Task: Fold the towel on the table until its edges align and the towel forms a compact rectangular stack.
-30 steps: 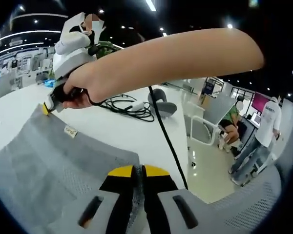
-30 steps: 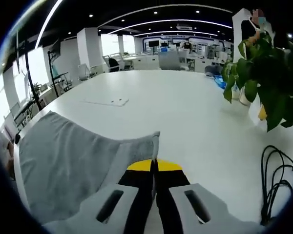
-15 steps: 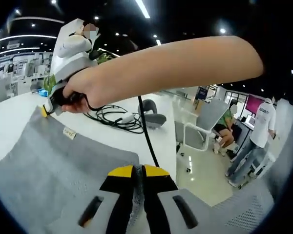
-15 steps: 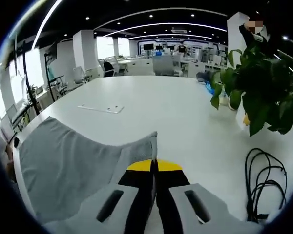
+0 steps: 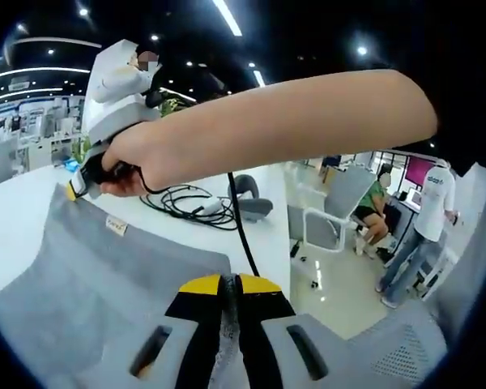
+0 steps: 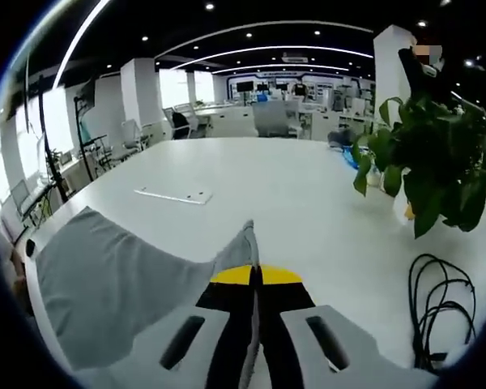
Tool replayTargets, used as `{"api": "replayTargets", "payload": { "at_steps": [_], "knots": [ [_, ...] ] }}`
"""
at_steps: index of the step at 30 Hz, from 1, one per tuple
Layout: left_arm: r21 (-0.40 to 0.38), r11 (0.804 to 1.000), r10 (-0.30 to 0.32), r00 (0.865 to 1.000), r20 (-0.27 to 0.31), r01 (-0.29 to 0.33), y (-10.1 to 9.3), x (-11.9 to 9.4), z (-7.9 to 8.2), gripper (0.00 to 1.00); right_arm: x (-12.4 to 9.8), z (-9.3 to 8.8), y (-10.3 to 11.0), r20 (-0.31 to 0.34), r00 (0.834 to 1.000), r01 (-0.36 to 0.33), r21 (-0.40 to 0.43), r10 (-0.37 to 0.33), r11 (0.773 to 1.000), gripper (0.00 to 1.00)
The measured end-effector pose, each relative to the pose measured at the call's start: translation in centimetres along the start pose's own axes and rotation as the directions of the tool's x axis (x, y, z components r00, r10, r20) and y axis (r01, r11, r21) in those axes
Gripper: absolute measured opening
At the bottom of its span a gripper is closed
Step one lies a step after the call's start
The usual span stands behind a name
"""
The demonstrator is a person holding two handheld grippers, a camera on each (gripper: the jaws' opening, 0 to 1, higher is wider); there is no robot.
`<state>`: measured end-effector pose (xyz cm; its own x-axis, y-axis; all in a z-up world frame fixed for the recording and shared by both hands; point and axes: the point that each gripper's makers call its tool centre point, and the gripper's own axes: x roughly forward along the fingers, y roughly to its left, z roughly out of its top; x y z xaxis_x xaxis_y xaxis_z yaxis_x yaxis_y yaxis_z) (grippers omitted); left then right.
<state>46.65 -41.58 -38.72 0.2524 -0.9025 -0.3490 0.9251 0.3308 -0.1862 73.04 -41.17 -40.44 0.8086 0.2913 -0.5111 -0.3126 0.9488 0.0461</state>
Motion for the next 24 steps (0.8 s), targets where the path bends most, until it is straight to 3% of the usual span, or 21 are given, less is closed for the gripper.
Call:
{"api": "replayTargets", "payload": {
  "at_steps": [4, 10, 14, 16, 19, 24],
  "knots": [
    [0.009, 1.0, 0.004, 1.0, 0.005, -0.004, 0.1, -0.6, 0.3, 0.06, 0.4, 0.4, 0.1, 0.004, 1.0, -0.001, 0.011, 0.001, 1.0, 0.0],
    [0.013, 1.0, 0.014, 1.0, 0.019, -0.015, 0.2, -1.5, 0.9, 0.06, -0.9, 1.2, 1.4, 0.017, 1.0, 0.001, 0.023, -0.001, 1.0, 0.0],
    [0.015, 1.0, 0.027, 0.999, 0.022, -0.027, 0.0, -2.3, 1.2, 0.06, -0.4, 1.7, 1.0, 0.022, 1.0, 0.001, 0.028, -0.002, 1.0, 0.0],
    [0.021, 0.999, 0.031, 0.999, 0.023, -0.031, 0.0, -2.7, 1.1, 0.06, -1.6, 2.0, 1.9, 0.028, 1.0, 0.002, 0.03, -0.003, 1.0, 0.0],
    [0.017, 0.999, 0.036, 0.999, 0.027, -0.036, 0.0, -3.2, 1.1, 0.06, -1.1, 2.5, 1.9, 0.037, 0.999, -0.005, 0.03, 0.004, 1.0, 0.0],
    [0.001, 0.999, 0.05, 0.998, 0.047, -0.05, 0.3, -4.4, 1.9, 0.06, -1.8, 3.5, 3.2, 0.045, 0.999, -0.012, -0.06, 0.014, 0.998, 0.0]
  ]
}}
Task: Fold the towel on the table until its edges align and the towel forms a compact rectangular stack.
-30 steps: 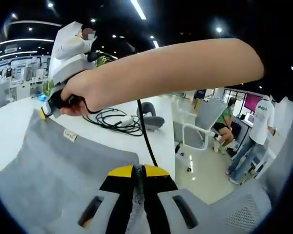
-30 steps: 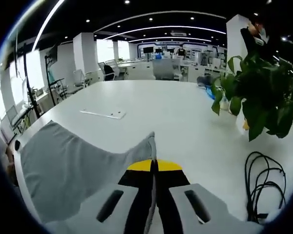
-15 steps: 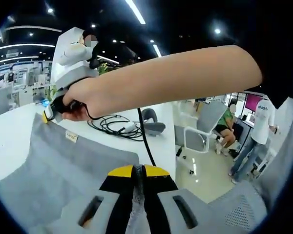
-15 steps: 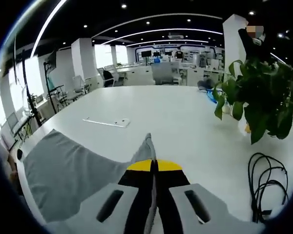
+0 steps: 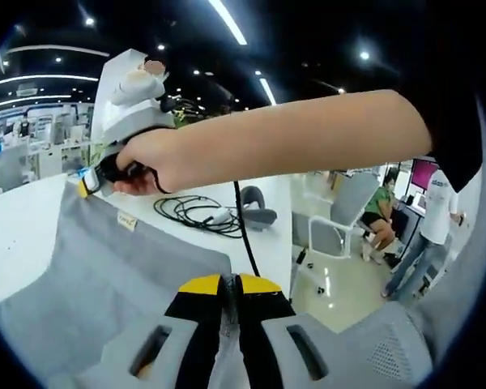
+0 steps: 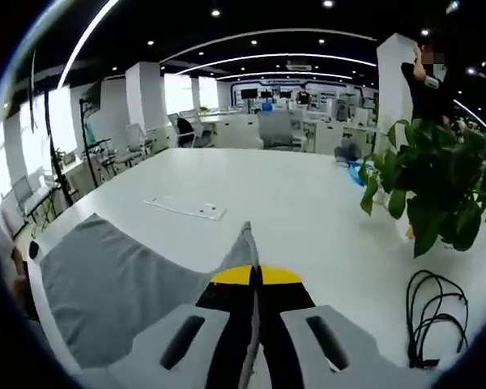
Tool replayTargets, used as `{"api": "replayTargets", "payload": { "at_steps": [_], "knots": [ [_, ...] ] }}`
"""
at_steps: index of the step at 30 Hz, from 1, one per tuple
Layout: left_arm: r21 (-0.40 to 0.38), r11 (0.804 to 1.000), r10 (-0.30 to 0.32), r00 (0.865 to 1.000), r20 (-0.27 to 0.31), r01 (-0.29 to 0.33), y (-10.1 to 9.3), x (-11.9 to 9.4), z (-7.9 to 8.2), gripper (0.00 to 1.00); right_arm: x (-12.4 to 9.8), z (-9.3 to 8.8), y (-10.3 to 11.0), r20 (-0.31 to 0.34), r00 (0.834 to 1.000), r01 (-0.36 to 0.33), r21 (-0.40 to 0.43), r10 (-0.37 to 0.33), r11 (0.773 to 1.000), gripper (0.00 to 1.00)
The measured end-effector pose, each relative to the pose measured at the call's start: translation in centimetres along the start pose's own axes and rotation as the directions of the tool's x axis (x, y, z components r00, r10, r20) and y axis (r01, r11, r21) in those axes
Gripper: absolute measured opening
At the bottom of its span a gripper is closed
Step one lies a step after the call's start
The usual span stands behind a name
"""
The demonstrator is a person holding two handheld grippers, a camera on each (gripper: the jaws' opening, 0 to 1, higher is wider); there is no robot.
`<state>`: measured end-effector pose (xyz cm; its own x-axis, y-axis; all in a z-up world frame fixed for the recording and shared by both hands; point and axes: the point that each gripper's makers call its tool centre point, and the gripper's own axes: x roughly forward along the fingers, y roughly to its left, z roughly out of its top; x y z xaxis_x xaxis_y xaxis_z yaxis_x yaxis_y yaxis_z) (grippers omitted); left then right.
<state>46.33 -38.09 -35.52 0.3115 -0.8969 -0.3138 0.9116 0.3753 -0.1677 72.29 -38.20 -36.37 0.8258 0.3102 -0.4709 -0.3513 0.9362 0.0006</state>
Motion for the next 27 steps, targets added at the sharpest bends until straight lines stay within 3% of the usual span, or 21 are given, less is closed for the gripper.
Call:
{"api": "replayTargets", "payload": {
  "at_steps": [4, 6, 13, 19, 27],
  "knots": [
    [0.003, 1.0, 0.015, 1.0, 0.018, -0.015, 0.2, -0.8, 0.6, 0.06, 0.2, 1.0, 0.3, 0.016, 1.0, -0.007, -0.002, 0.007, 1.0, 0.0],
    [0.003, 0.998, 0.06, 0.998, 0.035, -0.06, 1.0, -1.3, 0.8, 0.06, -0.1, 1.4, 0.8, 0.023, 1.0, -0.008, -0.001, 0.008, 1.0, 0.0],
    [0.019, 0.998, 0.065, 0.997, 0.052, -0.066, 1.1, -2.8, 1.0, 0.06, 0.1, 2.6, 1.7, 0.038, 0.999, -0.011, 0.003, 0.011, 1.0, 0.0],
    [0.017, 0.994, 0.105, 0.99, 0.091, -0.107, 2.1, -5.0, 2.0, 0.06, -0.6, 3.9, 3.9, 0.054, 0.998, -0.024, -0.005, 0.024, 1.0, 0.0],
    [0.007, 0.989, 0.147, 0.983, 0.107, -0.148, 2.6, -7.6, 1.9, 0.06, -0.5, 5.3, 6.7, 0.07, 0.996, -0.05, -0.018, 0.051, 0.999, 0.0]
  ]
}}
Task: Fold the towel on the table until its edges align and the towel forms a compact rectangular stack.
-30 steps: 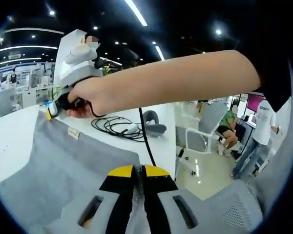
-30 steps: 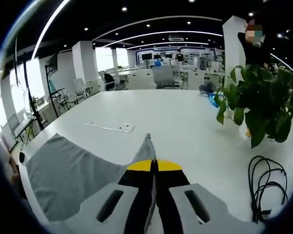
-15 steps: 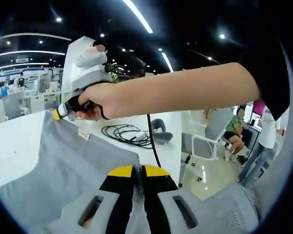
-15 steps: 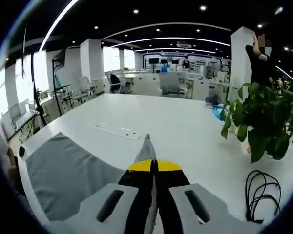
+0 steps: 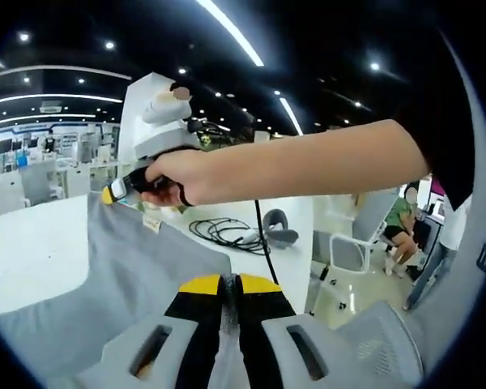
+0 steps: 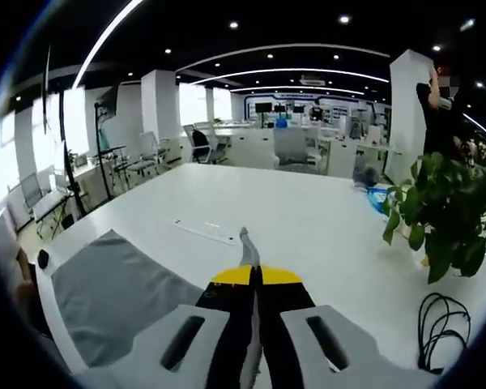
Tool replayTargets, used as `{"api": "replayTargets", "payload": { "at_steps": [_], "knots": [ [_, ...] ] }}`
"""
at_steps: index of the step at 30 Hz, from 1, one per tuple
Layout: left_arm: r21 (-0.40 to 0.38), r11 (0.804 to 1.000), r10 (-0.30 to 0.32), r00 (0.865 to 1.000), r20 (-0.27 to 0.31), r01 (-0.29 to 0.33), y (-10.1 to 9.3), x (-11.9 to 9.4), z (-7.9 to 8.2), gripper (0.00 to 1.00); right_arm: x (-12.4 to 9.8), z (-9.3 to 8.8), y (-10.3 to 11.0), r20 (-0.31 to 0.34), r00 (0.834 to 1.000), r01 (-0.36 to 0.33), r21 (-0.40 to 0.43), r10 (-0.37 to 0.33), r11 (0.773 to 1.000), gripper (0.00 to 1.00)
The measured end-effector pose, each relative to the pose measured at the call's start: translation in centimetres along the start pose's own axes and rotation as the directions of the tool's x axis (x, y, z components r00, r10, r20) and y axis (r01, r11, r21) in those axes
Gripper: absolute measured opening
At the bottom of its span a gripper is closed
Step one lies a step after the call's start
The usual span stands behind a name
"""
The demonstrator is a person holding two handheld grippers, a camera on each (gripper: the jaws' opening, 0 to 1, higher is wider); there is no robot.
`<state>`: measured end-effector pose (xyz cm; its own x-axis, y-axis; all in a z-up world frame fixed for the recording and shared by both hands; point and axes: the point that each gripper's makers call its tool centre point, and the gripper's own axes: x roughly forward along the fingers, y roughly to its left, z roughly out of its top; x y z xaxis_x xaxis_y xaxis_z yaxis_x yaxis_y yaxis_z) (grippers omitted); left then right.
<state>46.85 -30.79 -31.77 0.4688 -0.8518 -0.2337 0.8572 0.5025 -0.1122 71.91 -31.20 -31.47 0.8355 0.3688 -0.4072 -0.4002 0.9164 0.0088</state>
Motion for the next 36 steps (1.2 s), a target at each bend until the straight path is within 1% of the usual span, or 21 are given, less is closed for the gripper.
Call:
{"api": "replayTargets", "payload": {
  "at_steps": [1, 2, 4, 6, 9, 11, 12, 13, 14, 17, 19, 21, 22, 26, 28, 31, 33, 34, 36],
  "knots": [
    [-0.003, 1.0, 0.01, 1.0, 0.011, -0.01, 0.1, -0.4, 0.2, 0.06, -0.1, 0.3, 0.6, 0.004, 1.0, -0.004, 0.002, 0.004, 1.0, 0.0],
    [-0.004, 1.0, 0.014, 1.0, 0.019, -0.014, 0.2, -0.7, 0.3, 0.06, 0.4, 0.5, 0.5, 0.006, 1.0, -0.009, 0.002, 0.009, 1.0, 0.0],
    [0.002, 1.0, 0.017, 1.0, 0.021, -0.017, 0.5, -1.3, 0.2, 0.06, 0.8, 0.7, 1.0, 0.004, 1.0, -0.024, 0.01, 0.024, 1.0, 0.0],
    [0.01, 1.0, 0.025, 0.999, 0.02, -0.025, 0.8, -1.9, 0.3, 0.06, 0.6, 1.2, 2.4, 0.004, 0.999, -0.035, 0.002, 0.035, 0.999, 0.0],
    [0.019, 0.999, 0.042, 0.999, 0.034, -0.043, 1.3, -3.2, 0.9, 0.06, 0.6, 1.4, 3.0, 0.008, 0.999, -0.042, -0.002, 0.042, 0.999, 0.0],
    [0.02, 0.999, 0.049, 0.998, 0.039, -0.05, 1.6, -3.7, 1.0, 0.06, 0.5, 1.7, 3.6, 0.012, 0.999, -0.044, -0.004, 0.044, 0.999, 0.0],
    [0.018, 0.998, 0.055, 0.998, 0.042, -0.056, 1.9, -4.1, 1.0, 0.06, 0.6, 1.8, 4.0, 0.013, 0.999, -0.048, -0.006, 0.048, 0.999, 0.0],
    [0.018, 0.998, 0.06, 0.997, 0.044, -0.061, 2.0, -4.3, 1.0, 0.06, 0.8, 2.0, 4.5, 0.011, 0.999, -0.049, -0.029, 0.049, 0.998, 0.0],
    [0.017, 0.997, 0.068, 0.997, 0.044, -0.069, 2.3, -4.8, 1.0, 0.06, 1.0, 2.4, 4.8, 0.012, 0.998, -0.055, -0.027, 0.056, 0.998, 0.0],
    [0.014, 0.997, 0.081, 0.996, 0.05, -0.081, 2.8, -5.9, 1.1, 0.06, 1.4, 2.8, 5.5, 0.023, 0.998, -0.066, -0.02, 0.066, 0.998, 0.0],
    [0.016, 0.996, 0.085, 0.995, 0.053, -0.086, 3.1, -6.5, 1.1, 0.06, 1.6, 3.1, 6.4, 0.031, 0.997, -0.074, -0.02, 0.074, 0.997, 0.0],
    [0.017, 0.996, 0.09, 0.994, 0.056, -0.091, 3.3, -6.9, 1.1, 0.06, 1.3, 3.4, 7.3, 0.037, 0.996, -0.085, -0.023, 0.086, 0.996, 0.0],
    [0.018, 0.995, 0.096, 0.993, 0.064, -0.098, 3.5, -7.2, 1.2, 0.06, 1.6, 3.6, 7.8, 0.045, 0.994, -0.097, -0.023, 0.098, 0.995, 0.0],
    [0.007, 0.993, 0.113, 0.991, 0.078, -0.114, 4.1, -8.0, 1.3, 0.06, 2.3, 4.1, 8.8, 0.044, 0.993, -0.107, -0.028, 0.108, 0.994, 0.0],
    [-0.001, 0.993, 0.12, 0.989, 0.081, -0.121, 4.3, -8.5, 1.3, 0.06, 2.0, 3.9, 9.6, 0.042, 0.993, -0.111, -0.032, 0.112, 0.993, 0.0],
    [-0.005, 0.991, 0.13, 0.988, 0.087, -0.131, 4.6, -9.3, 1.2, 0.06, 2.7, 4.3, 9.8, 0.045, 0.991, -0.121, -0.031, 0.123, 0.992, 0.0],
    [-0.001, 0.989, 0.145, 0.985, 0.09, -0.145, 4.9, -10.2, 1.3, 0.06, 2.8, 4.6, 10.5, 0.043, 0.99, -0.129, -0.034, 0.131, 0.991, 0.0],
    [-0.006, 0.989, 0.15, 0.984, 0.092, -0.15, 5.2, -10.5, 1.3, 0.06, 2.8, 4.5, 10.7, 0.044, 0.99, -0.132, -0.03, 0.134, 0.991, 0.0],
    [-0.019, 0.987, 0.16, 0.982, 0.1, -0.159, 5.5, -11.1, 1.4, 0.06, 3.1, 4.9, 10.9, 0.047, 0.989, -0.139, -0.026, 0.14, 0.99, 0.0]
  ]
}}
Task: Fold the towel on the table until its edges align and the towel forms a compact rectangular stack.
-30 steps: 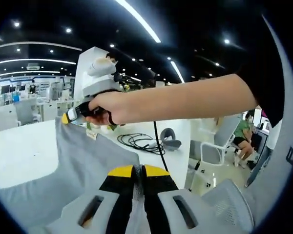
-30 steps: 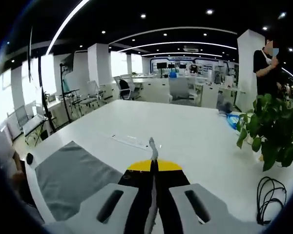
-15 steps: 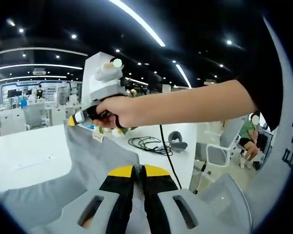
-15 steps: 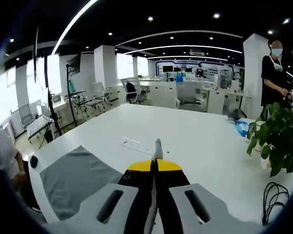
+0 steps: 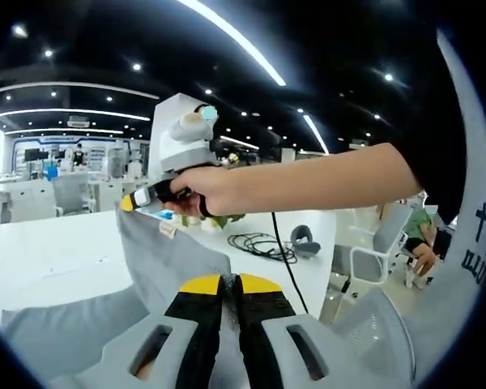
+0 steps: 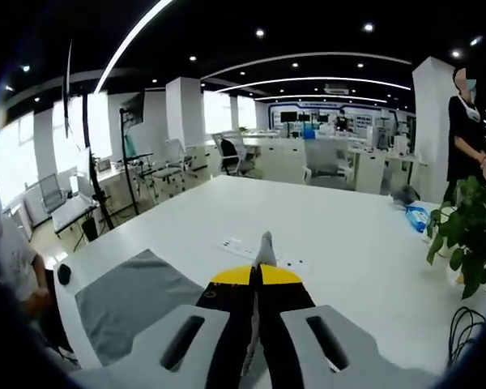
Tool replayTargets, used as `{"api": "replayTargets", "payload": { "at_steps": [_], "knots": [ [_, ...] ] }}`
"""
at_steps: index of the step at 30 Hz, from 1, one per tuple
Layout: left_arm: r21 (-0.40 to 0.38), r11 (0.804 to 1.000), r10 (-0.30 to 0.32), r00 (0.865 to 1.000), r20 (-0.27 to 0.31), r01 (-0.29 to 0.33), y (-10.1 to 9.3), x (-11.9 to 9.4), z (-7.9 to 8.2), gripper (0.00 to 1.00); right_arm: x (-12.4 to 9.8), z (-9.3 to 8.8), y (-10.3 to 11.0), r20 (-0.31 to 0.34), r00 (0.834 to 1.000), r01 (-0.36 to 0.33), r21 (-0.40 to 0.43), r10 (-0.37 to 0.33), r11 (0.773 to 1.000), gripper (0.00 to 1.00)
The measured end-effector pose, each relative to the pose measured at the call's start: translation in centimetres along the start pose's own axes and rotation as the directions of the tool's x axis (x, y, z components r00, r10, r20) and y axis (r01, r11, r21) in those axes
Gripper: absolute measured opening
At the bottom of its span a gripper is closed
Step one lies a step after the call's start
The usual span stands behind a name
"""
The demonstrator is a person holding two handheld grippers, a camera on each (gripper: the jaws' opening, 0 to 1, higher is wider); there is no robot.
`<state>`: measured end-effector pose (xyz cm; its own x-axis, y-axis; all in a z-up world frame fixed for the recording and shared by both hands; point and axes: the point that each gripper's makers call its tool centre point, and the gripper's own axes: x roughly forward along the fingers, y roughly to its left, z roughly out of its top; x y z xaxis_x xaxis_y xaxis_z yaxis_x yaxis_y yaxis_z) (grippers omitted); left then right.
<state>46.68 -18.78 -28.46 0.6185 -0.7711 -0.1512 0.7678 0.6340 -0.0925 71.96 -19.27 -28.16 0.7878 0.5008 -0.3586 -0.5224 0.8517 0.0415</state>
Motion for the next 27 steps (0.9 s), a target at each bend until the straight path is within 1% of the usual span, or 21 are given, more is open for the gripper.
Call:
{"api": "replayTargets", "payload": {
  "at_steps": [1, 2, 5, 6, 8, 12, 14, 15, 16, 19, 20, 23, 24, 25, 27],
  "knots": [
    [-0.002, 1.0, 0.008, 1.0, 0.004, -0.008, 0.1, -0.3, 0.2, 0.06, 0.3, 0.3, 0.2, 0.003, 1.0, -0.005, -0.003, 0.005, 1.0, 0.0],
    [-0.003, 1.0, 0.017, 1.0, 0.006, -0.017, 0.4, -0.7, 0.2, 0.06, 0.0, 0.3, 1.0, 0.006, 1.0, -0.011, -0.003, 0.011, 1.0, 0.0],
    [-0.007, 0.999, 0.036, 0.999, 0.014, -0.036, 1.2, -1.5, 0.3, 0.06, 0.5, 0.7, 1.8, 0.015, 1.0, -0.026, 0.002, 0.026, 1.0, 0.0],
    [-0.008, 0.999, 0.042, 0.999, 0.015, -0.042, 1.4, -1.7, 0.3, 0.06, 0.9, 0.9, 1.7, 0.018, 0.999, -0.03, 0.003, 0.03, 1.0, 0.0],
    [-0.007, 0.998, 0.056, 0.998, 0.015, -0.056, 1.8, -2.3, 0.3, 0.06, 0.9, 1.1, 2.7, 0.018, 0.999, -0.046, 0.018, 0.045, 0.999, 0.0],
    [-0.029, 0.996, 0.089, 0.996, 0.019, -0.088, 2.7, -3.6, 0.2, 0.06, 1.5, 1.5, 4.2, 0.018, 0.997, -0.068, 0.002, 0.068, 0.998, 0.0],
    [-0.049, 0.994, 0.099, 0.995, 0.022, -0.098, 3.1, -4.3, 0.4, 0.06, 1.9, 2.3, 4.7, 0.021, 0.997, -0.08, -0.001, 0.08, 0.997, 0.0],
    [-0.072, 0.994, 0.086, 0.996, 0.03, -0.084, 3.2, -4.7, 0.7, 0.06, 2.1, 2.4, 5.1, 0.023, 0.996, -0.088, -0.002, 0.088, 0.996, 0.0],
    [-0.082, 0.993, 0.087, 0.996, 0.035, -0.084, 3.4, -5.1, 0.9, 0.06, 2.1, 2.4, 5.2, 0.025, 0.995, -0.093, 0.0, 0.093, 0.996, 0.0],
    [-0.08, 0.991, 0.111, 0.993, 0.042, -0.107, 4.0, -6.0, 1.5, 0.06, 2.7, 3.1, 6.3, 0.035, 0.993, -0.116, 0.002, 0.116, 0.993, 0.0],
    [-0.081, 0.99, 0.119, 0.992, 0.045, -0.115, 4.3, -6.3, 1.6, 0.06, 2.4, 3.4, 7.1, 0.039, 0.992, -0.123, -0.004, 0.123, 0.992, 0.0],
    [-0.079, 0.985, 0.157, 0.986, 0.051, -0.153, 5.4, -7.8, 2.1, 0.06, 3.0, 4.1, 7.7, 0.049, 0.989, -0.139, -0.006, 0.139, 0.99, 0.0],
    [-0.077, 0.982, 0.178, 0.983, 0.055, -0.173, 5.9, -8.4, 2.3, 0.06, 3.0, 4.4, 8.2, 0.053, 0.988, -0.145, -0.009, 0.145, 0.989, 0.0],
    [-0.077, 0.981, 0.181, 0.982, 0.057, -0.176, 6.1, -8.5, 2.4, 0.06, 3.1, 4.5, 8.3, 0.055, 0.987, -0.148, -0.009, 0.148, 0.989, 0.0],
    [-0.078, 0.976, 0.206, 0.977, 0.058, -0.202, 6.8, -9.3, 2.8, 0.06, 3.8, 5.0, 8.9, 0.063, 0.985, -0.163, -0.001, 0.163, 0.987, 0.0]
  ]
}}
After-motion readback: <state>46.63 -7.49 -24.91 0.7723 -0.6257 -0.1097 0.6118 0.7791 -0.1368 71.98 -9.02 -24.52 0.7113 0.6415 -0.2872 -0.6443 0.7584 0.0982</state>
